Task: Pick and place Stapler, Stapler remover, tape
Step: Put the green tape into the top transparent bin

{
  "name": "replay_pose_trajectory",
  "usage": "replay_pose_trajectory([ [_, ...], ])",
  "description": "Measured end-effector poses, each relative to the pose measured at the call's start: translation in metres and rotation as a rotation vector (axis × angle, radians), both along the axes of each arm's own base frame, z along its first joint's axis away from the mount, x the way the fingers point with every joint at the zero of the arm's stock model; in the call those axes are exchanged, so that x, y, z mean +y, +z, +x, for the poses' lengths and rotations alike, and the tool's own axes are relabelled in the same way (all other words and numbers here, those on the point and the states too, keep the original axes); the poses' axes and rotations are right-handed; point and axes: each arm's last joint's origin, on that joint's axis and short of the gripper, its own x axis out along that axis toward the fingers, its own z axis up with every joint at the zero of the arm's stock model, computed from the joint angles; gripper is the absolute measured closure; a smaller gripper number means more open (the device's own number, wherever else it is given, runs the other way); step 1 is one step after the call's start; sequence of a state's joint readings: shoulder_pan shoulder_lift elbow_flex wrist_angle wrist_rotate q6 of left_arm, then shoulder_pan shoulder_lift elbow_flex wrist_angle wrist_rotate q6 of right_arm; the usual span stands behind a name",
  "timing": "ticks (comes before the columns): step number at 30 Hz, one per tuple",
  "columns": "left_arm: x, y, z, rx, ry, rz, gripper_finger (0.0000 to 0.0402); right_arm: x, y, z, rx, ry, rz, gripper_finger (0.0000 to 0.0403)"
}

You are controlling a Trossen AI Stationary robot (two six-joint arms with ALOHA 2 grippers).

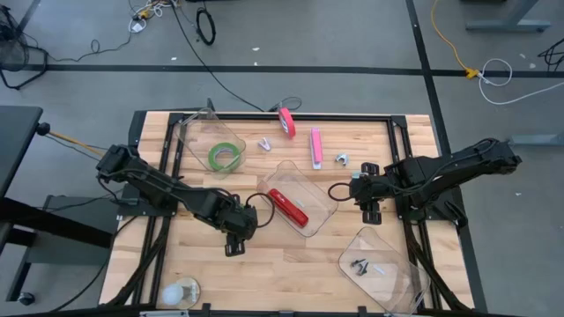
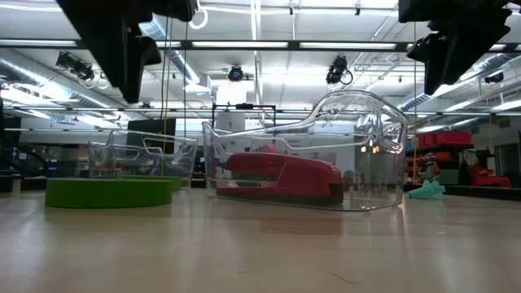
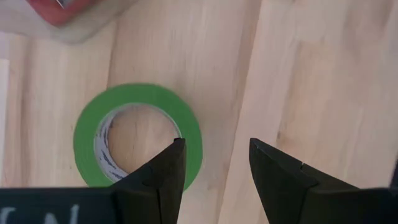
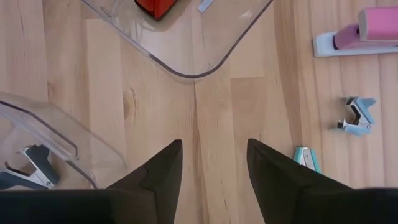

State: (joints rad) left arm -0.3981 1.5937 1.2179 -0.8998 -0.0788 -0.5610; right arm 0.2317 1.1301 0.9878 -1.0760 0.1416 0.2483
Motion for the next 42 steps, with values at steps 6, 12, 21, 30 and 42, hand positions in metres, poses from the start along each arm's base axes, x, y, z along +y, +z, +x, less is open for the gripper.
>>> replay_pose_trajectory([
  [6, 0.0, -0.019, 0.003, 0.035, 0.017, 0.019, 0.0223, 0.0, 0.0, 0.0, 0.001, 0.024, -0.009, 0.0222],
  [12, 0.002, -0.042, -0.004, 0.029, 0.065, 0.05, 0.0223, 0.0, 0.0, 0.001, -0.006, 0.024, -0.007, 0.0222],
  [21, 0.001, -0.058, -0.007, -0.012, 0.066, 0.058, 0.0222, 0.001, 0.001, 0.002, -0.026, 0.024, -0.003, 0.0222],
  [30, 0.0, -0.06, -0.006, -0.012, 0.124, 0.037, 0.0217, 0.001, 0.002, 0.006, -0.06, 0.024, 0.004, 0.0222],
  [42, 0.001, -0.072, -0.004, 0.066, 0.212, -0.021, 0.0099, 0.002, 0.004, 0.008, -0.094, 0.026, 0.011, 0.0222],
])
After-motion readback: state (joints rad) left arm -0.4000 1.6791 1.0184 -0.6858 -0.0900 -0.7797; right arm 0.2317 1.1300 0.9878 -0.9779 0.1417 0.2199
